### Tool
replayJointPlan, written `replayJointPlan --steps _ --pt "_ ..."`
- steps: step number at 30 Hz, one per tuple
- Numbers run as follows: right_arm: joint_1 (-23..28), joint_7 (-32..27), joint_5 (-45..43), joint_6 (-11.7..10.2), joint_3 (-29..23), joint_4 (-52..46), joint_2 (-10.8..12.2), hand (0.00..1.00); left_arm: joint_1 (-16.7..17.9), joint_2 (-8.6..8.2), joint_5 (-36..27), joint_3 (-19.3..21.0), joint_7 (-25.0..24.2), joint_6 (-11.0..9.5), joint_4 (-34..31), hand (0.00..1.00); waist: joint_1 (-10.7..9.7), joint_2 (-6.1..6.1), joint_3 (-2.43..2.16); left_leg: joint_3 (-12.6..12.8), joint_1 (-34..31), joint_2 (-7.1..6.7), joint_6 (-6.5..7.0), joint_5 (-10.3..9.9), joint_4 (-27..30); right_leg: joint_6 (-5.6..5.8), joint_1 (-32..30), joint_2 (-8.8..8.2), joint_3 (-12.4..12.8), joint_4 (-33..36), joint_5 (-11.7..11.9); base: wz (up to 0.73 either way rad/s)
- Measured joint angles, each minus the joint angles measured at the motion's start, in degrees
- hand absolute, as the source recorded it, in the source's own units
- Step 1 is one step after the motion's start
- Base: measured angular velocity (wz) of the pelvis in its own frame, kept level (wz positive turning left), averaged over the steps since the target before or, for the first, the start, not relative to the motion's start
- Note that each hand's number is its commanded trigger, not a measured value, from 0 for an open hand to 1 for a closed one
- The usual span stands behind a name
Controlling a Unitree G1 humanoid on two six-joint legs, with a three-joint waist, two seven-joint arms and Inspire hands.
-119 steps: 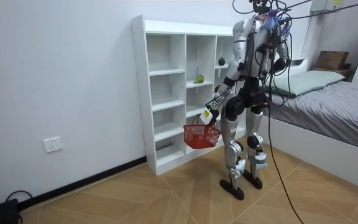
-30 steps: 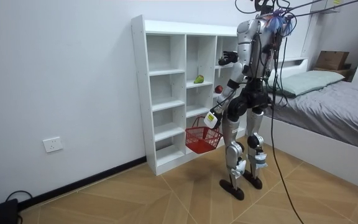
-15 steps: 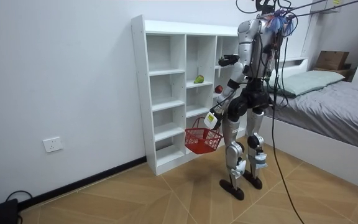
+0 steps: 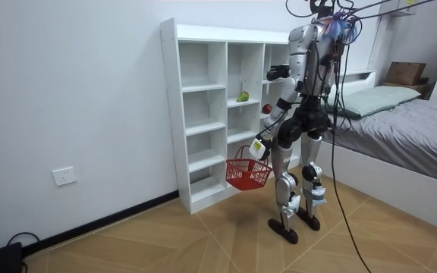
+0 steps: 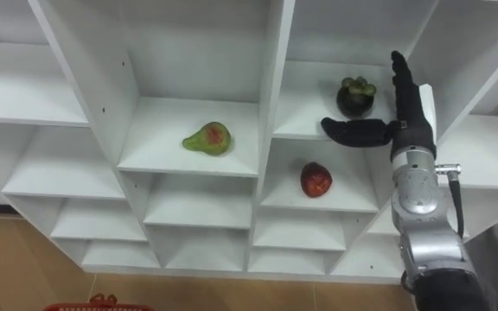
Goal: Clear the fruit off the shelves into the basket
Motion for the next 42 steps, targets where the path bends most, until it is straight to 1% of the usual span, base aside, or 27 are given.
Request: replayJointPlan --steps 5,8,14,27,28,29,30,31,34,36,38,42 --pt "-0.2 0.6 -0.1 0.2 -0.4 0.3 0.0 0.00 0.0 0.04 0.0 0.1 0.0 0.1 -0.1 1.00 0.1 -0.17 0.33 -0.3 0.1 0.00 0.00 0.0 0.0 0.00 0.3 0.00 -0.3 0.0 0.0 0.02" --pt "-0.2 0.7 -0.1 0.7 -0.4 0.4 0.0 0.00 -0.1 0.07 0.0 0.1 0.0 0.4 -0.1 1.00 0.2 -0.18 0.35 -0.3 0.1 -0.01 0.00 0.0 0.0 0.00 0.3 -0.03 -0.4 0.0 0.0 0.00" --pt "-0.6 1.2 -0.1 0.7 -0.4 1.6 0.0 0.00 -0.1 0.08 0.0 0.1 0.0 0.5 0.0 1.00 0.5 -0.15 0.46 -0.6 0.3 -0.02 0.00 0.0 -0.2 0.00 0.7 0.00 -0.6 0.0 0.0 0.01" --pt "-1.2 2.5 -0.3 0.7 -0.4 1.8 -0.2 0.00 -0.4 0.09 0.0 0.1 -0.1 0.8 0.1 1.00 0.8 -0.16 0.45 -0.9 0.3 -0.04 -0.02 0.0 -0.1 0.00 0.7 0.00 -0.9 0.0 0.0 0.00" --pt "-1.2 2.8 -0.3 0.7 -0.4 1.8 -0.3 0.45 -0.5 0.08 0.0 0.1 -0.2 0.9 0.1 1.00 0.9 -0.16 0.45 -0.9 0.4 -0.03 -0.02 0.0 -0.1 0.00 0.7 0.01 -0.9 0.0 0.0 0.00" --pt "-1.2 2.9 -0.3 0.7 -0.4 1.8 -0.3 0.60 -0.5 0.08 0.0 0.1 -0.2 0.9 0.1 1.00 0.9 -0.16 0.44 -0.9 0.4 -0.03 -0.02 0.0 -0.1 0.00 0.7 0.01 -0.9 0.0 0.0 0.00" --pt "-1.2 3.0 -0.2 0.7 -0.4 1.9 -0.3 0.78 -0.5 0.08 -0.1 0.1 -0.2 1.0 0.1 1.00 1.1 -0.13 0.42 -0.9 0.4 -0.02 -0.02 0.0 -0.1 0.00 0.7 0.01 -0.9 0.0 0.0 0.00" --pt "-1.2 3.1 -0.2 0.7 -0.4 2.1 -0.5 1.00 -0.6 0.09 -0.1 0.1 -0.3 1.1 0.1 1.00 1.2 -0.12 0.41 -0.9 0.4 -0.02 -0.02 0.0 -0.1 0.00 0.7 0.00 -0.9 0.0 0.0 0.00" --pt "-2.0 2.9 -0.2 0.7 -0.4 3.4 -0.8 1.00 -0.6 0.15 -0.1 0.1 -0.5 1.3 0.1 1.00 1.3 -0.14 0.38 -0.9 0.5 -0.03 -0.02 0.0 -0.1 0.00 0.7 -0.01 -0.9 0.0 0.0 0.00" --pt "-3.0 2.6 -0.2 0.7 -0.4 4.7 -2.2 1.00 -0.7 0.18 -0.1 0.1 -0.6 1.4 0.1 1.00 1.5 -0.18 0.34 -0.9 0.5 -0.03 -0.02 0.0 -0.1 0.00 0.8 -0.01 -0.9 0.0 0.0 0.00" --pt "-3.4 2.5 -0.3 0.7 -0.4 5.3 -2.9 1.00 -0.7 0.21 -0.1 0.1 -0.6 1.5 0.1 1.00 1.6 -0.24 0.30 -0.9 0.6 -0.01 -0.02 0.0 -0.1 0.00 0.9 0.01 -0.9 0.0 0.0 0.00" --pt "-4.2 2.2 -0.3 1.0 -0.7 6.0 -3.3 1.00 -0.7 0.22 -0.1 0.1 -0.7 1.6 0.1 1.00 1.6 -0.22 0.26 -0.9 0.7 0.00 -0.02 0.0 -0.1 0.00 1.0 0.03 -0.9 0.0 0.0 0.00"
